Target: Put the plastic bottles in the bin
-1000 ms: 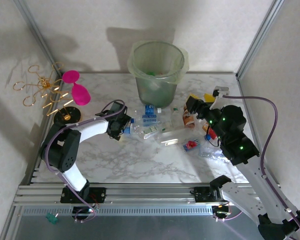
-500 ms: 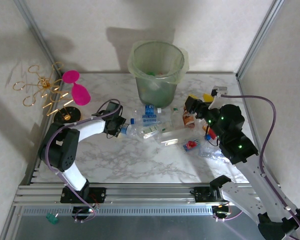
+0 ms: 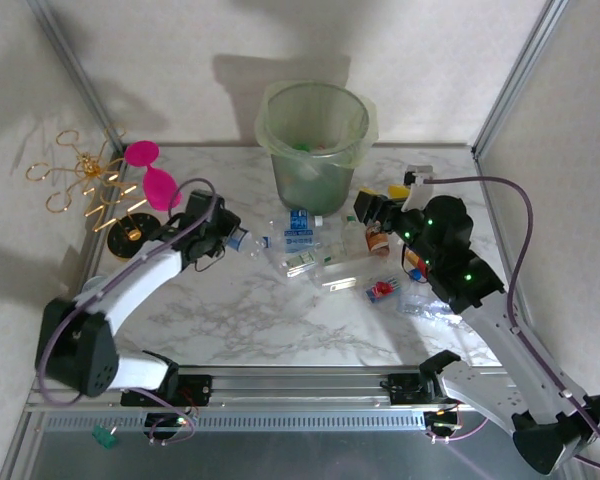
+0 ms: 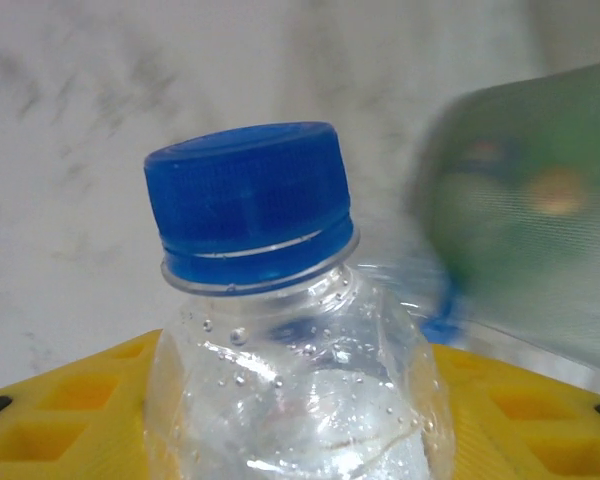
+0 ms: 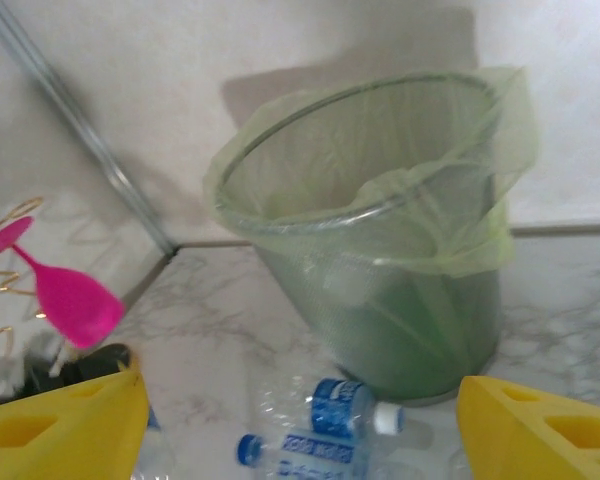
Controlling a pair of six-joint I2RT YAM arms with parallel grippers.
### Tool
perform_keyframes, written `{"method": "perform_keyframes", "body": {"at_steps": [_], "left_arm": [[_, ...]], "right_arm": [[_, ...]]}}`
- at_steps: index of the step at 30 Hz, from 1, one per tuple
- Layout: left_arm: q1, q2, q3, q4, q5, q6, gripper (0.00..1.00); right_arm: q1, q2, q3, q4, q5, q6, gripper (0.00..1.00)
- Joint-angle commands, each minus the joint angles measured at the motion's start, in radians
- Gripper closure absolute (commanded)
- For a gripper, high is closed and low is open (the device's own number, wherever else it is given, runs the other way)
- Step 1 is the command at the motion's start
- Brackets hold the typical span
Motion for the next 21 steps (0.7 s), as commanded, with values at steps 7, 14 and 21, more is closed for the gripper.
{"method": "perform_keyframes", "body": {"at_steps": [7,14,21], "left_arm": [[-0.009,-0.403,0.000,0.177,0.143,0.368,0.44],[-0.082,-0.442,0.047,0.226,0.361,0.520,0.45],[-0.147,-0.489,0.052,0.264,0.437,0.580,0.48]], "right_arm": [[0.076,0.160,0.092,0.112,-0.557,-0.002,0.19],[0.162,0.300,0.173,0.187,-0.793,0.084,0.15],[0.239,0.359,0.193,0.331,-0.835,0.197,0.09]]}}
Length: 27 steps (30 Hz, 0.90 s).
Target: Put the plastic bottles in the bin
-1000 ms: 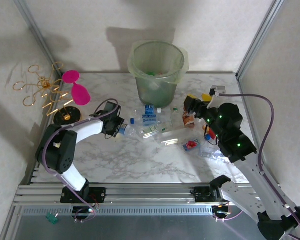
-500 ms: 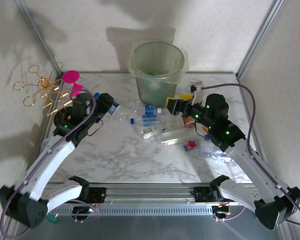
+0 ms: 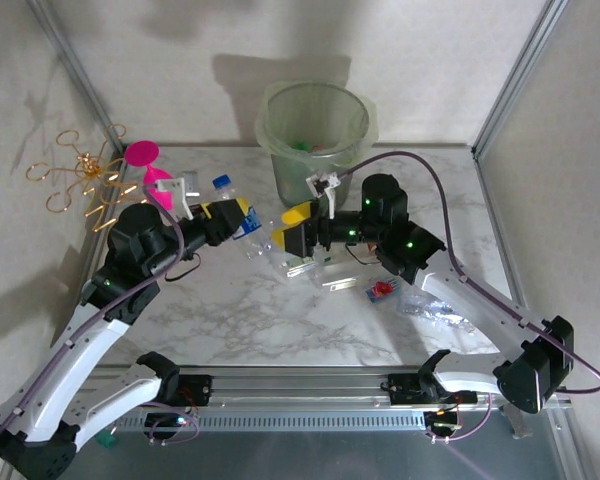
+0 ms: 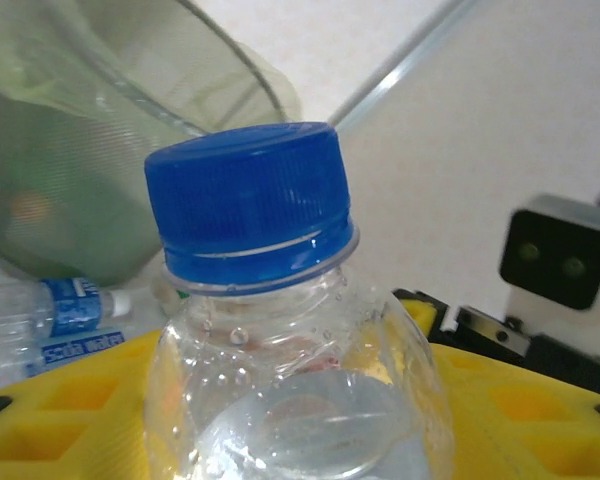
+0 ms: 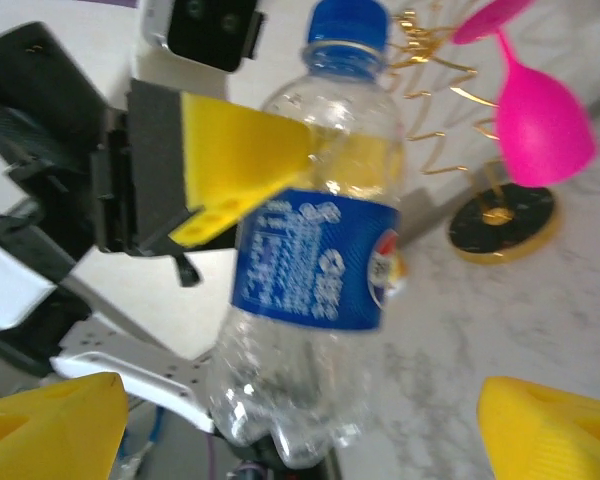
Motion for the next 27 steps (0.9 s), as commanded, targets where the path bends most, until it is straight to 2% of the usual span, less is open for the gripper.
{"method": "perform_keyframes", "body": {"at_steps": [1,9,13,17,22,24,27], "left_arm": [[-0.021,-0.035,0.021,0.086,0.097,0.057,0.48],[-0.049,-0.053,0.016,0.129,0.149,0.044,0.49],[-0.057,-0.057,0.007,0.134,0.150,0.045,0.49],[-0.067,-0.059,0.002,0.142,0.160,0.045,0.49],[-0.072,-0.061,-0.003,0.135,0.158,0.055,0.47],[-0.073,-0.061,-0.007,0.136,0.160,0.052,0.42],[-0.073,-0.070,0.001,0.115,0.127,0.054,0.19]], "right_arm": [[0.014,0.041,0.038,0.124,-0.083,0.102,0.09],[0.065,0.094,0.001,0.340,-0.209,0.245,0.11],[0.096,0.101,0.001,0.379,-0.216,0.260,0.12],[0.096,0.116,0.004,0.388,-0.193,0.287,0.20],[0.096,0.129,0.006,0.369,-0.158,0.289,0.43],[0.096,0.130,0.003,0.370,-0.155,0.291,0.45],[0.094,0.125,-0.003,0.367,-0.138,0.278,0.45]]}}
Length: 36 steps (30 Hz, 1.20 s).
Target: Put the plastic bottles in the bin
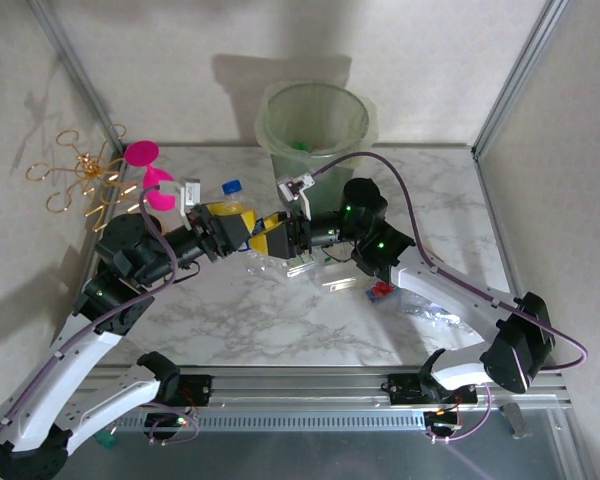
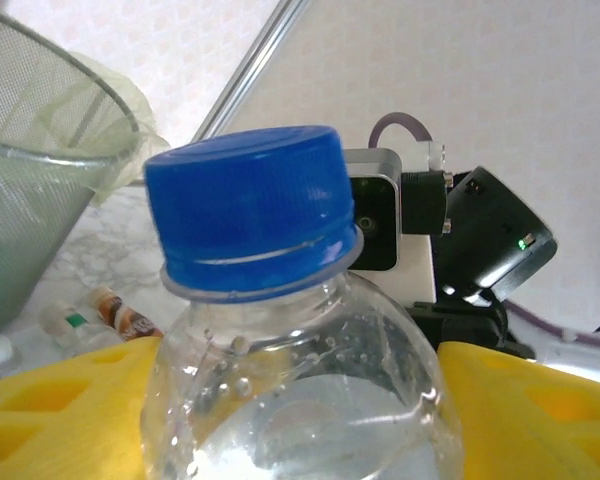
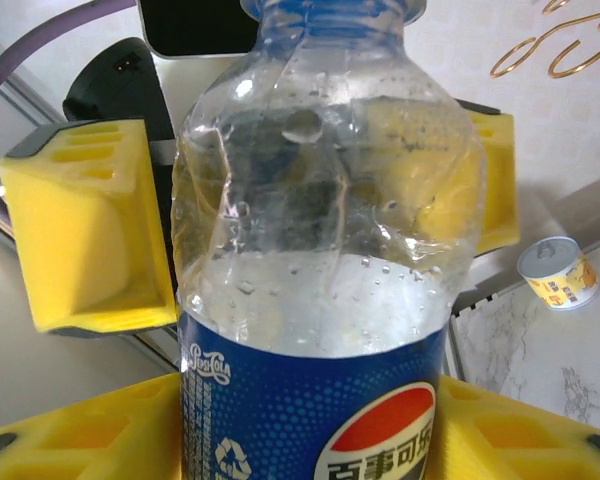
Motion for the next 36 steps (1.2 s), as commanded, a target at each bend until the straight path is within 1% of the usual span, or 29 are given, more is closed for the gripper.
{"method": "perform_keyframes", "body": {"at_steps": [1,2,3,4,7,9,11,12,13,14,17,20,23,25,27,30,36], "left_arm": [[-0.010,-0.022,0.008,0.004,-0.042,0.009,0.11],[-0.010,-0.025,0.020,-0.014,-0.075,0.008,0.05],[-0.011,-0.026,0.036,-0.035,-0.116,0.012,0.01],[-0.010,-0.028,0.053,-0.056,-0.154,0.017,0.00],[-0.010,-0.047,0.109,-0.145,-0.347,0.046,0.00],[-0.010,-0.095,0.107,-0.161,-0.474,0.055,0.00],[-0.010,-0.144,0.077,-0.148,-0.540,0.062,0.00],[-0.010,-0.157,0.066,-0.149,-0.553,0.065,0.00],[-0.010,-0.159,0.059,-0.153,-0.548,0.067,0.00],[-0.010,-0.149,0.056,-0.168,-0.536,0.068,0.00],[-0.010,-0.083,0.072,-0.232,-0.498,0.067,0.02],[-0.010,-0.057,0.077,-0.237,-0.453,0.071,0.02],[-0.010,-0.045,0.083,-0.245,-0.458,0.074,0.02],[-0.010,-0.022,0.099,-0.271,-0.469,0.082,0.02],[-0.011,-0.005,0.107,-0.279,-0.458,0.085,0.02],[-0.011,0.007,0.106,-0.270,-0.435,0.088,0.02],[-0.010,0.018,0.100,-0.278,-0.442,0.103,0.02]], "right_arm": [[0.002,-0.005,-0.016,0.031,0.030,-0.018,0.46],[0.002,-0.012,-0.020,0.028,0.043,-0.025,0.46],[-0.001,-0.023,-0.019,0.013,0.061,-0.041,0.46],[-0.007,-0.029,-0.012,-0.012,0.080,-0.057,0.46],[-0.043,-0.046,0.040,-0.158,0.177,-0.147,0.47],[-0.074,-0.053,0.093,-0.288,0.300,-0.240,0.47],[-0.113,-0.045,0.154,-0.389,0.408,-0.310,0.47],[-0.135,-0.036,0.188,-0.435,0.470,-0.344,0.47],[-0.144,-0.025,0.219,-0.466,0.520,-0.372,0.47],[-0.182,-0.012,0.244,-0.483,0.568,-0.403,0.47],[-0.226,0.049,0.332,-0.525,0.734,-0.472,0.48],[-0.265,0.138,0.435,-0.561,0.850,-0.524,0.48],[-0.289,0.252,0.575,-0.607,0.922,-0.572,0.48],[-0.301,0.329,0.658,-0.628,0.950,-0.585,0.48],[-0.315,0.412,0.740,-0.648,0.963,-0.589,0.48],[-0.330,0.540,0.884,-0.701,0.966,-0.599,0.48],[-0.336,0.770,1.170,-0.832,0.957,-0.611,0.48]]}}
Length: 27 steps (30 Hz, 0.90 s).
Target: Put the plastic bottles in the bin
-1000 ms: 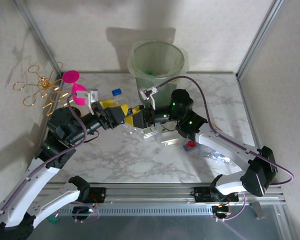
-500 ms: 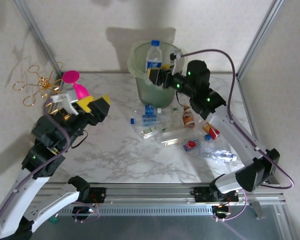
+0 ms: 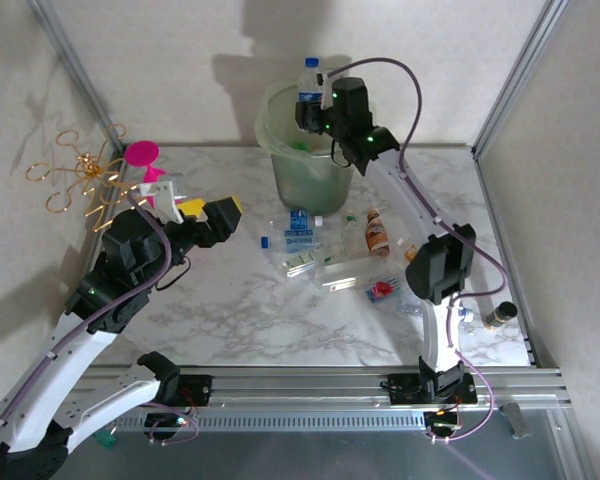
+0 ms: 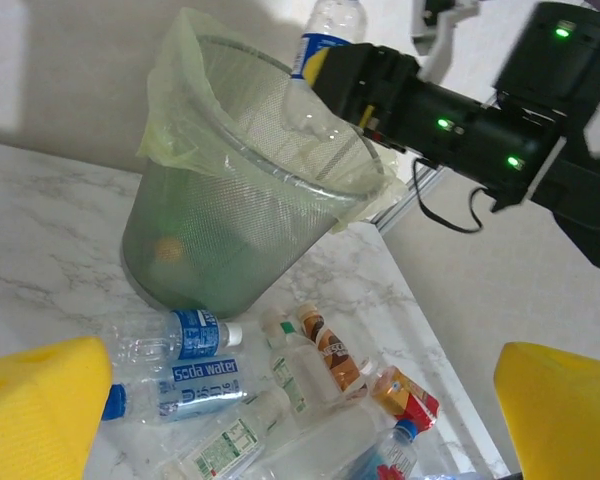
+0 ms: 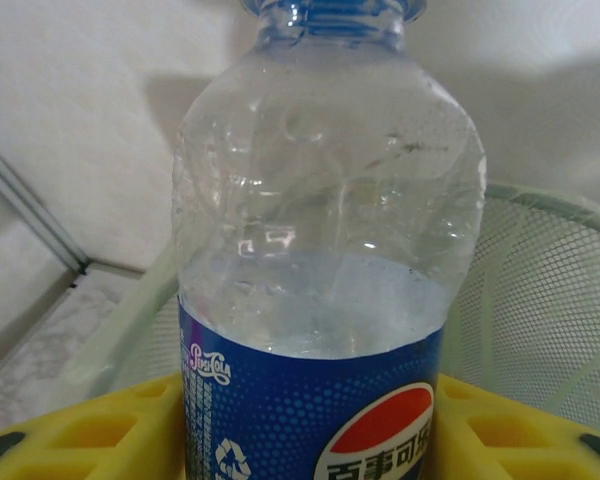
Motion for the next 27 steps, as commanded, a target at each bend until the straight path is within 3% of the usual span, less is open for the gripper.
{"method": "perform_keyframes", "body": {"at_steps": [1,14,22,27], "left_arm": [[-0.004,-0.001,0.020,-0.008,0.017,0.028,0.02],[-0.003,-0.002,-0.038,0.016,0.018,0.039,0.01],[-0.004,-0.005,-0.067,0.017,0.016,0.038,0.01],[-0.004,-0.017,-0.072,-0.003,0.001,0.043,0.01]], "right_arm": [[-0.001,0.081,0.141,-0.101,0.000,-0.020,0.48],[0.015,0.179,0.096,-0.156,-0.038,-0.012,0.45],[0.014,0.221,0.121,-0.204,-0.046,-0.033,0.37],[0.012,0.208,0.124,-0.206,-0.020,-0.051,0.26]]}}
